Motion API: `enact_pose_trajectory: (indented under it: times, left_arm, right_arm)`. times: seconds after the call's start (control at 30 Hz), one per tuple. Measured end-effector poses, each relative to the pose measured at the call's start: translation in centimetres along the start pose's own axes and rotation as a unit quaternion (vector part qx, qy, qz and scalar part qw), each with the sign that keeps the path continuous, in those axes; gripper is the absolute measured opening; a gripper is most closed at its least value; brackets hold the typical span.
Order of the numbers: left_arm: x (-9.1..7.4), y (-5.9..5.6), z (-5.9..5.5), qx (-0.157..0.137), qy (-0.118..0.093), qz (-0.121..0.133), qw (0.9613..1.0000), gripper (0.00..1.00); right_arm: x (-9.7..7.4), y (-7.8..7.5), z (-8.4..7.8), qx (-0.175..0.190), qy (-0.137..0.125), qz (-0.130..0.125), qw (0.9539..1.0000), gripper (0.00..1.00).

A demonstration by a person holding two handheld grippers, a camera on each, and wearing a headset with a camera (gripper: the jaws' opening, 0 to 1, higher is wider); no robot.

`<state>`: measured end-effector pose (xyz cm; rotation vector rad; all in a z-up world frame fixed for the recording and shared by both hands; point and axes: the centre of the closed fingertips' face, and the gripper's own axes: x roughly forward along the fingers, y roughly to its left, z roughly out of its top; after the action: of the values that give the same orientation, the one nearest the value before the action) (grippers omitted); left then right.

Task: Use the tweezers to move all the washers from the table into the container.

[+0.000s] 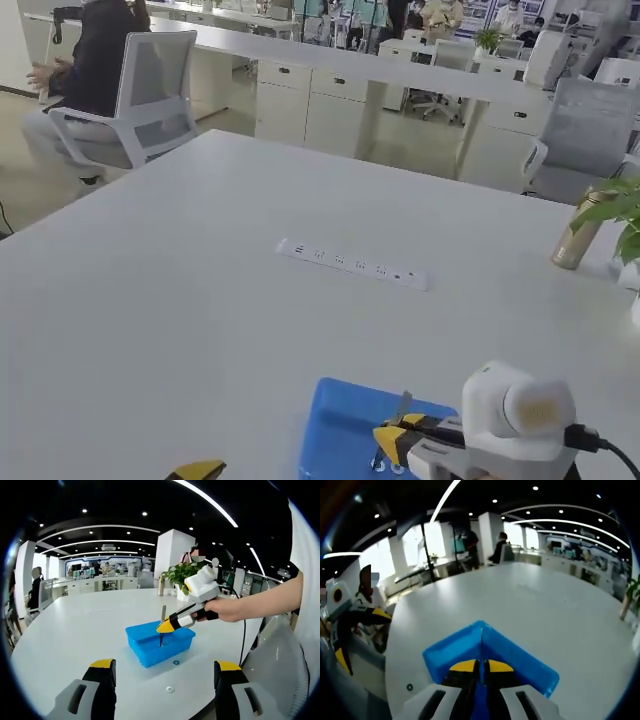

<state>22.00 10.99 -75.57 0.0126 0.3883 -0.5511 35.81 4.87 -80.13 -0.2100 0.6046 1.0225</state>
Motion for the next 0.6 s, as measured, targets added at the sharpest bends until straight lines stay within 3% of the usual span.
enact_pose_trajectory:
  times: [0.6]
  left_arm:
    - [0.05, 0.09, -0.31, 0.001, 0.005, 0.001, 1.0, 0.79]
  right_arm:
    - [-0.3, -0.42, -0.35, 0.004, 0.008, 0.002, 1.0, 0.03]
